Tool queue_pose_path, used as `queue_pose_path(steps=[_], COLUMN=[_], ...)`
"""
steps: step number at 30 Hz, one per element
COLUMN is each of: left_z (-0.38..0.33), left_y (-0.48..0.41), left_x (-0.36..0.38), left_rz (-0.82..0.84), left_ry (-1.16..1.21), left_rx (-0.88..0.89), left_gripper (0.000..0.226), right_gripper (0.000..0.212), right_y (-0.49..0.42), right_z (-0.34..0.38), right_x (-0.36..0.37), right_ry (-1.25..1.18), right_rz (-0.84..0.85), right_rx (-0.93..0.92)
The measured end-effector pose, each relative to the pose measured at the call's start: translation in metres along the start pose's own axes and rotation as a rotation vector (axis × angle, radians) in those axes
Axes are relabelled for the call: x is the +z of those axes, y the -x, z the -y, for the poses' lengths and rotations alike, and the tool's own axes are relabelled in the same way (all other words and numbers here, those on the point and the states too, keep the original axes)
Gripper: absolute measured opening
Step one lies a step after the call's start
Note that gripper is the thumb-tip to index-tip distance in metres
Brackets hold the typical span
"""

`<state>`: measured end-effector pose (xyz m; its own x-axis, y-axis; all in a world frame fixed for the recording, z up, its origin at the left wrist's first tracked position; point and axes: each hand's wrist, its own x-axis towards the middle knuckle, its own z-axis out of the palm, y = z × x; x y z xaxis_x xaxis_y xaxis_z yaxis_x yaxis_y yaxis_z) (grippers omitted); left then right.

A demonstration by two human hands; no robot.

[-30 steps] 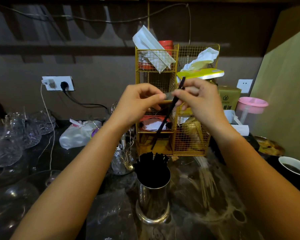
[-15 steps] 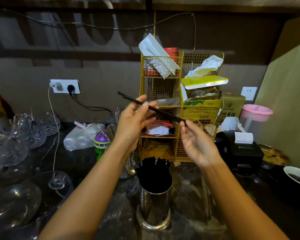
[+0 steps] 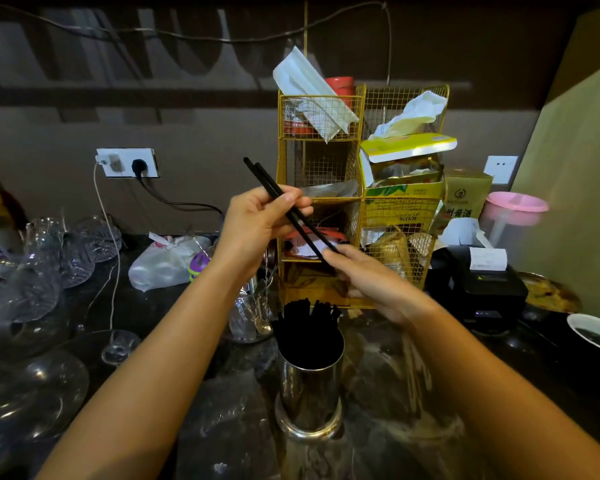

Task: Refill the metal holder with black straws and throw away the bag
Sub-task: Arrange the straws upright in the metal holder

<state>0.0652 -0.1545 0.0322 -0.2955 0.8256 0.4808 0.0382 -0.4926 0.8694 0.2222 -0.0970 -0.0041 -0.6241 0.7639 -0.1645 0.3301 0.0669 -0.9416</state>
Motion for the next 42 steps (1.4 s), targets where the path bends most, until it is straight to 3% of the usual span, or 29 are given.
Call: queue_pose_path(steps=[4, 6, 10, 14, 17, 19, 22, 28, 34, 42], left_z=[-0.003, -0.001, 0.017, 0.033, 0.043, 0.05, 0.063, 0.086, 0.097, 0.094], left_y=[0.004, 0.008, 0.018, 0.029, 0.036, 0.039, 0.041, 0.051, 0.058, 0.069], left_x=[-0.003, -0.004, 0.002, 0.012, 0.013, 0.014, 0.015, 0.009, 0.004, -0.01], left_rz=[-0.005, 0.031, 0.202, 0.32, 0.333, 0.365, 0.392, 0.429, 0.54, 0.644], left_ry=[-0.023, -0.075, -0.234, -0.319, -0.446, -0.54, -0.714, -1.176, -1.216, -1.289], left_rx=[0.019, 0.009, -0.075, -0.135, -0.128, -0.124, -0.118, -0.085, -0.116, -0.125], left_gripper=[0.017, 0.017, 0.024, 0.031, 0.048, 0.044, 0.019, 0.027, 0.037, 0.049], right_gripper=[0.062, 0.063, 0.061, 0.061, 0.064, 0.066, 0.067, 0.07, 0.072, 0.074], right_y=[0.0, 0.004, 0.02, 0.024, 0.02, 0.019, 0.017, 0.013, 0.01, 0.008], right_z=[0.012, 0.017, 0.03, 0.027, 0.013, 0.003, -0.01, -0.036, -0.063, -0.064], right_x=[-0.011, -0.013, -0.008, 0.006, 0.011, 0.014, 0.016, 0.024, 0.033, 0.036], right_ry=[0.326, 0.38, 0.28, 0.568, 0.744, 0.786, 0.832, 0.833, 0.874, 0.986], right_rz=[0.0, -0.062, -0.137, -0.145, -0.091, -0.053, -0.039, 0.06, 0.161, 0.162], right_rx=[0.003, -0.099, -0.495, -0.725, -0.664, -0.605, -0.547, -0.404, -0.245, -0.162])
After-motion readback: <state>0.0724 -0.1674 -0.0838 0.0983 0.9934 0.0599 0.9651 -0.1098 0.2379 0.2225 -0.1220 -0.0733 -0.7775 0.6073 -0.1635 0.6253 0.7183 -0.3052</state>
